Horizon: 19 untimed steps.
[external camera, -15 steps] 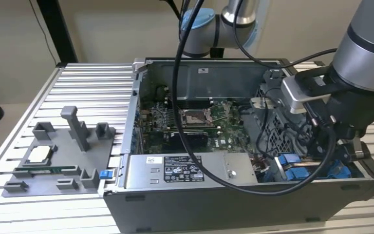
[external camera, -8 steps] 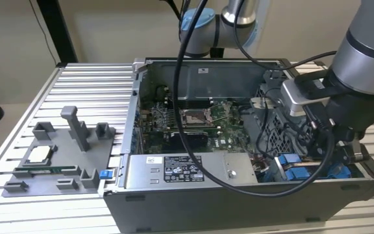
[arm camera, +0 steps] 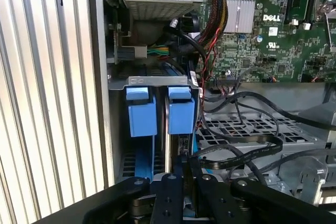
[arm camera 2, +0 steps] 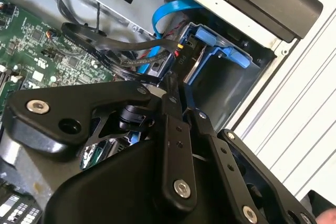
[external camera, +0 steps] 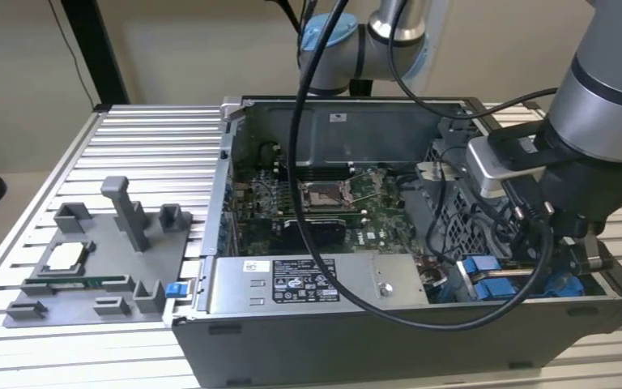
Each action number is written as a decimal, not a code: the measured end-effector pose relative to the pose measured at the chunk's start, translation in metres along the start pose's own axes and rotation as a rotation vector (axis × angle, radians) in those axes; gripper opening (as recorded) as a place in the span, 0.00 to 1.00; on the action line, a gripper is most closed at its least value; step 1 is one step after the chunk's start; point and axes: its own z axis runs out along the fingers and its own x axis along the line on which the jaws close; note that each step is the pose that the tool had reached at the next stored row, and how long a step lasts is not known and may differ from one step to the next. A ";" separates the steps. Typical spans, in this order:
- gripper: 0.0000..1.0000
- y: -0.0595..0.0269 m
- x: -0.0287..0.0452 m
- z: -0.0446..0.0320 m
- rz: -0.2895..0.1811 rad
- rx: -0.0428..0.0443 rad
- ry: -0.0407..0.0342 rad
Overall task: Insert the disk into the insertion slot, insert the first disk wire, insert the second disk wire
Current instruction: 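Insert the second disk wire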
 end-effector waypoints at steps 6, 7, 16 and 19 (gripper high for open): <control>0.00 0.0000 0.0000 0.0001 0.000 0.0001 -0.0001; 0.00 0.0000 0.0000 0.0001 0.000 0.0005 0.0000; 0.00 0.0049 0.0002 0.0003 -0.005 0.0405 -0.0024; 0.00 0.0055 0.0003 0.0011 -0.006 0.0478 -0.0024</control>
